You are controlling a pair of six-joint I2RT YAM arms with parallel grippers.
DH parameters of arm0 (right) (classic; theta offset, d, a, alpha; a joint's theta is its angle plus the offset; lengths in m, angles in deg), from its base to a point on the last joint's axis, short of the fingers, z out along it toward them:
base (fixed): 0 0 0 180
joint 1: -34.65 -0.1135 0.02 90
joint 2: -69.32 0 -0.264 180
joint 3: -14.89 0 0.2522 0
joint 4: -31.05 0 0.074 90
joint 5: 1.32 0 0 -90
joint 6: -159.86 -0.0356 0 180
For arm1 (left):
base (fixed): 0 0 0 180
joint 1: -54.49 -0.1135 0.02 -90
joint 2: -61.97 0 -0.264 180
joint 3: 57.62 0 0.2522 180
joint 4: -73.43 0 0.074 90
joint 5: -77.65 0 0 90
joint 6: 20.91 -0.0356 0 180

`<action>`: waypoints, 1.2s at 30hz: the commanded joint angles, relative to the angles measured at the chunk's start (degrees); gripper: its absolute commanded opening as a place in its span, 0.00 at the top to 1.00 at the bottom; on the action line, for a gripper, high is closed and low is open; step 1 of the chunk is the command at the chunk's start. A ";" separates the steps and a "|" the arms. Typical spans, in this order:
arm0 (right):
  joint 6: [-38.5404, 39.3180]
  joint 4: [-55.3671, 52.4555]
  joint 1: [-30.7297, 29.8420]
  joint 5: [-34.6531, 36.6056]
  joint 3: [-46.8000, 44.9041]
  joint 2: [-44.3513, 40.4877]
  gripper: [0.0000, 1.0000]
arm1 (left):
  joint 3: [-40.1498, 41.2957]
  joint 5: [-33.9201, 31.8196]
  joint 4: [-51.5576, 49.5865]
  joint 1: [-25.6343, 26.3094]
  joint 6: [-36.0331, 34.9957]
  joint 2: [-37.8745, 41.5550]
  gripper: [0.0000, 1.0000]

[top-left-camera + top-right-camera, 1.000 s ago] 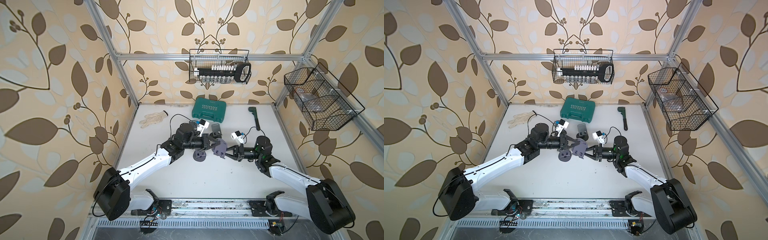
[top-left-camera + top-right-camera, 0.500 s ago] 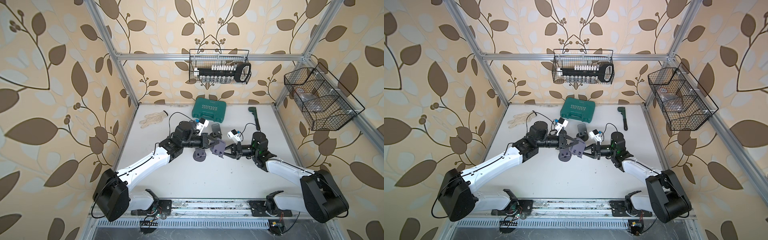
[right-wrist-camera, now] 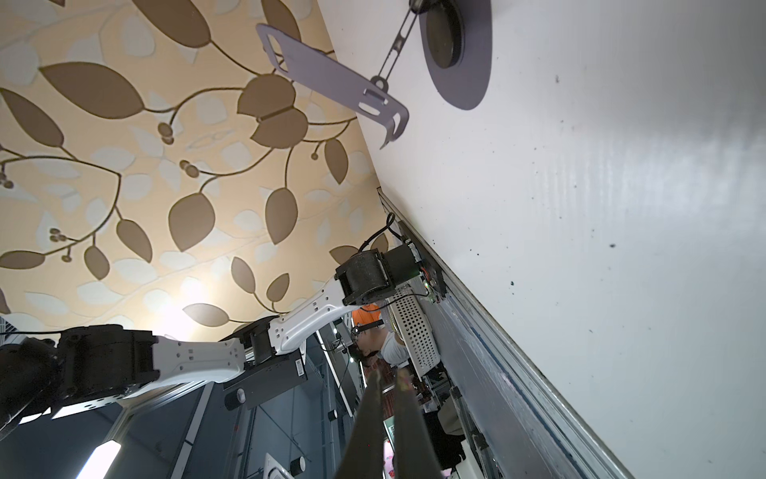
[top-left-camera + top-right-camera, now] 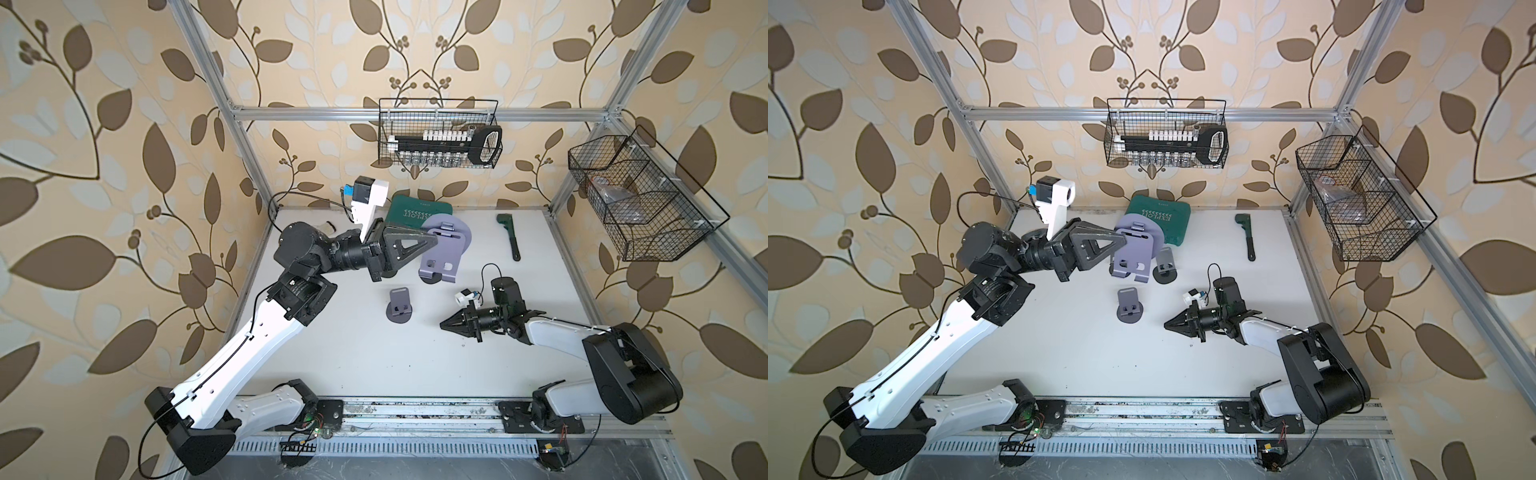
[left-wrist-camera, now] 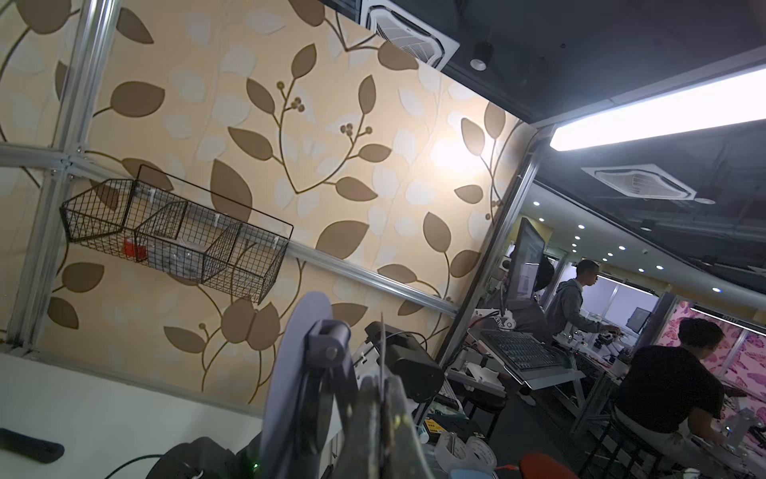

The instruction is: Open the phone stand

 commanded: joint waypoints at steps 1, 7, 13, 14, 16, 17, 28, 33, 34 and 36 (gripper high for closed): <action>10.14 -14.26 1.40 2.16 7.61 -7.02 1.00 | 0.26 -0.85 -7.55 0.27 -3.33 -2.78 1.00; 20.31 -28.19 5.40 8.73 19.90 -19.67 0.75 | 6.89 -4.53 -5.07 0.27 5.52 -5.29 1.00; 18.19 -21.84 5.86 12.91 18.28 -25.03 0.53 | 13.66 -6.61 5.43 0.21 16.08 -7.13 1.00; 16.16 -18.46 5.85 12.27 16.91 -25.08 0.52 | 14.15 -6.63 6.13 0.23 16.70 -7.22 1.00; 11.47 -11.49 5.91 11.51 13.67 -24.88 0.52 | 14.81 -6.73 6.74 0.21 17.83 -7.40 1.00; 10.92 -10.50 5.77 11.65 13.06 -24.70 0.53 | 15.05 -6.82 6.81 0.26 18.19 -7.41 1.00; 10.66 -10.00 7.59 12.29 12.00 -29.27 0.55 | 16.95 -11.83 2.02 0.22 16.05 -5.82 1.00; 9.17 -8.66 8.12 12.63 10.09 -32.77 0.56 | 17.05 -11.71 3.10 0.27 16.70 -6.72 1.00; 8.53 -7.70 8.11 12.61 9.56 -33.06 0.57 | 17.04 -11.40 3.47 0.19 16.94 -7.02 1.00; 7.45 -5.85 8.08 12.52 9.12 -33.02 0.57 | 17.19 -11.24 3.81 0.23 17.28 -7.31 1.00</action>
